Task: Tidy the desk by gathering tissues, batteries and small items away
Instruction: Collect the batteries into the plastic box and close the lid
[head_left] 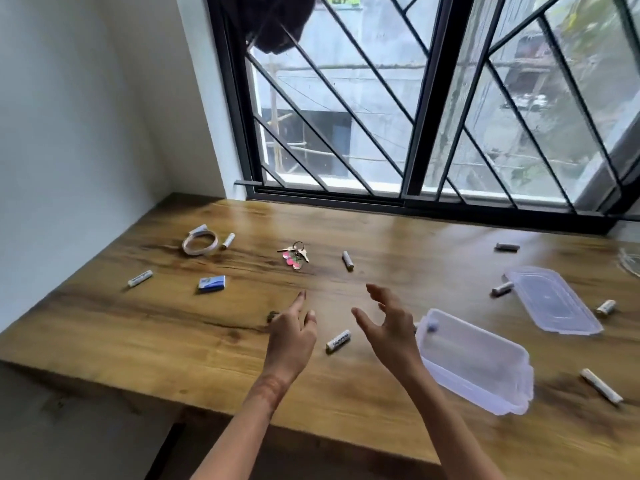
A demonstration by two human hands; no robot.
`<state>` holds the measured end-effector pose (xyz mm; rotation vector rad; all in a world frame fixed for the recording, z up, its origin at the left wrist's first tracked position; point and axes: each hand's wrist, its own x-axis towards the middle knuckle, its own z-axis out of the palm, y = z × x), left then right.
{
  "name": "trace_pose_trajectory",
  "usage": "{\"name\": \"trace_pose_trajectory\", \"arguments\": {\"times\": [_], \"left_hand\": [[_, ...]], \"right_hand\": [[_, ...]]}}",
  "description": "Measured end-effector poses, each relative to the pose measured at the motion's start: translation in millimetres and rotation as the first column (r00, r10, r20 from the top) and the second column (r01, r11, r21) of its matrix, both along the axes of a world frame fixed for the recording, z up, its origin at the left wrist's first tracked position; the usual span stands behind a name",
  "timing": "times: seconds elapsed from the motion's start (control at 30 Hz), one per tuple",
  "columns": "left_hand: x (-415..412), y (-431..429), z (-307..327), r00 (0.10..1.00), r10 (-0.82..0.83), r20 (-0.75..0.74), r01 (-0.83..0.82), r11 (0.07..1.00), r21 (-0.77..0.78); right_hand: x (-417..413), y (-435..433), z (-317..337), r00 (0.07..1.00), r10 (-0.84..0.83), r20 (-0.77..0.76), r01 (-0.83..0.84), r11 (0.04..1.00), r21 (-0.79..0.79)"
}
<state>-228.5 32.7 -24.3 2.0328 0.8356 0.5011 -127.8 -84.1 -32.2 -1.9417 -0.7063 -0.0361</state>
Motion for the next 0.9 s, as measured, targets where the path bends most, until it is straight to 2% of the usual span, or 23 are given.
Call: {"name": "trace_pose_trajectory", "arguments": {"times": [0.1,0.2,0.33,0.43,0.5,0.57,0.67,0.9], "left_hand": [[10.6,3.0,-5.0,0.999,-0.043,-0.018,0.043,0.999,-0.018],[18.2,7.0,-9.4,0.997,-0.078,-0.020,0.078,0.997,-0.026],[23.8,13.9,-11.3,0.993,-0.114,-0.020,0.114,0.993,-0.001],[27.8,22.5,-12.5,0.992,-0.126,-0.026,0.127,0.992,0.003],[31.1,29.4,-14.6,0.991,-0.128,-0.028,0.128,0.992,-0.004],[34.5,34.4,-16.8,0.991,-0.133,-0.011,0.132,0.991,-0.015],[42.1,39.9,-17.1,0.989,-0.150,-0.012,0.150,0.988,-0.027],[110.2,58.0,-17.2,0.945,-0.245,-0.217,0.254,0.967,0.013]], "right_hand": [[5.3,-3.4,-3.8,1.000,-0.011,0.014,0.012,0.999,-0.048],[4.7,-1.0,-12.0,0.992,0.120,0.034,-0.112,0.979,-0.173],[0.4,9.4,-33.5,0.950,0.310,0.033,-0.273,0.879,-0.391],[-1.2,16.1,-39.9,0.896,0.434,0.093,-0.306,0.755,-0.580],[-2.3,20.3,-43.5,0.855,0.493,0.161,-0.294,0.717,-0.632],[-1.4,22.7,-48.2,0.840,0.496,0.220,-0.265,0.729,-0.632],[0.8,26.5,-48.0,0.875,0.441,0.198,-0.238,0.749,-0.618],[9.4,31.3,-18.4,0.992,0.081,0.097,-0.044,0.942,-0.333]]}}
